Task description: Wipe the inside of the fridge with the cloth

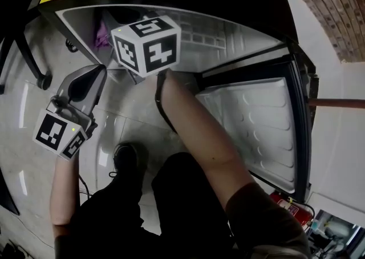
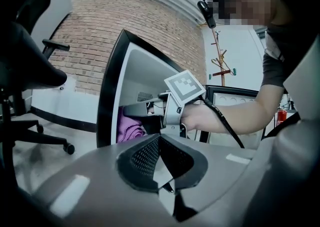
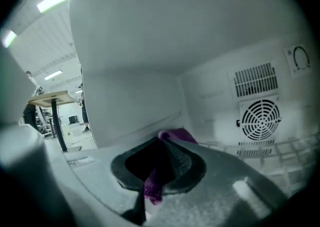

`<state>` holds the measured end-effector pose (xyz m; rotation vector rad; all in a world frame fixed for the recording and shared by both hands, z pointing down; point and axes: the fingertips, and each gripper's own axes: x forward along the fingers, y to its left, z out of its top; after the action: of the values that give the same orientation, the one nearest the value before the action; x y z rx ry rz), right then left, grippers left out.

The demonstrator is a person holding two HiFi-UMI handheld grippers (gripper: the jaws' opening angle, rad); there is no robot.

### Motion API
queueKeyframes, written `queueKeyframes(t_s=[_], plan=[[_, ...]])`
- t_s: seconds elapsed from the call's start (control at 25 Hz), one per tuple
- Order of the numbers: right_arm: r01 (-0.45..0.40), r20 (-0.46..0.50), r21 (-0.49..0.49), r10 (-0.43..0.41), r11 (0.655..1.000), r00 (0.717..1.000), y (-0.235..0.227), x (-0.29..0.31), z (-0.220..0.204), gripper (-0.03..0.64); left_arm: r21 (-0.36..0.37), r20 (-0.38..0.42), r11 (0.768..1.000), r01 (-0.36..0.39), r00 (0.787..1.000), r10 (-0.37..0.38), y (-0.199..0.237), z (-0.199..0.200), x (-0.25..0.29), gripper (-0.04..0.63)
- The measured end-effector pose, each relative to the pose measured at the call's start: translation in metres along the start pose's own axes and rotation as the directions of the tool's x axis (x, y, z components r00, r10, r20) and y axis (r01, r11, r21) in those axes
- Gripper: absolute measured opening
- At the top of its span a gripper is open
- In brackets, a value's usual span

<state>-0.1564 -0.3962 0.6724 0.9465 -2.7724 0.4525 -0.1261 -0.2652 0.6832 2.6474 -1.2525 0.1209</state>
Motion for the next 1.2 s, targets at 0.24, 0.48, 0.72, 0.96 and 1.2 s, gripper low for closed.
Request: queueKeyframes(t_s=[0.24,0.48,0.72,0.96,1.2], plan=[[0.164,-0.031,0.009,-0.164,0.986,0.986,-0.050,-0.042,-0.007,0.012,0.008,0.007,0.999,0.043,0.999,-0.043,-0.012,0.000,0.020,0.017],[0.376,-0.067,0.093,-0.371,0.922,0.926,-0.117,-0.104,-0.018,0.012,0.010,0.035,0.995,0.096,0.995,-0.096,-0.030,0.007,0.044,0.018],[0.567,-0.068,0.161,-0.564,0.808,0.823,-0.168,-0.169,-0.027,0.012,0.004,0.050,0.992,0.124,0.991,-0.124,-0.040,0.012,0.062,0.017],[0.693,-0.039,0.144,-0.696,0.706,0.717,-0.170,-0.206,-0.026,0.012,-0.007,0.082,0.989,0.147,0.986,-0.146,-0.050,0.017,0.077,0.017],[0.714,0.002,0.133,-0.721,0.687,0.693,-0.164,-0.218,-0.019,0.012,-0.020,0.098,0.987,0.160,0.983,-0.157,-0.050,0.021,0.086,0.017]])
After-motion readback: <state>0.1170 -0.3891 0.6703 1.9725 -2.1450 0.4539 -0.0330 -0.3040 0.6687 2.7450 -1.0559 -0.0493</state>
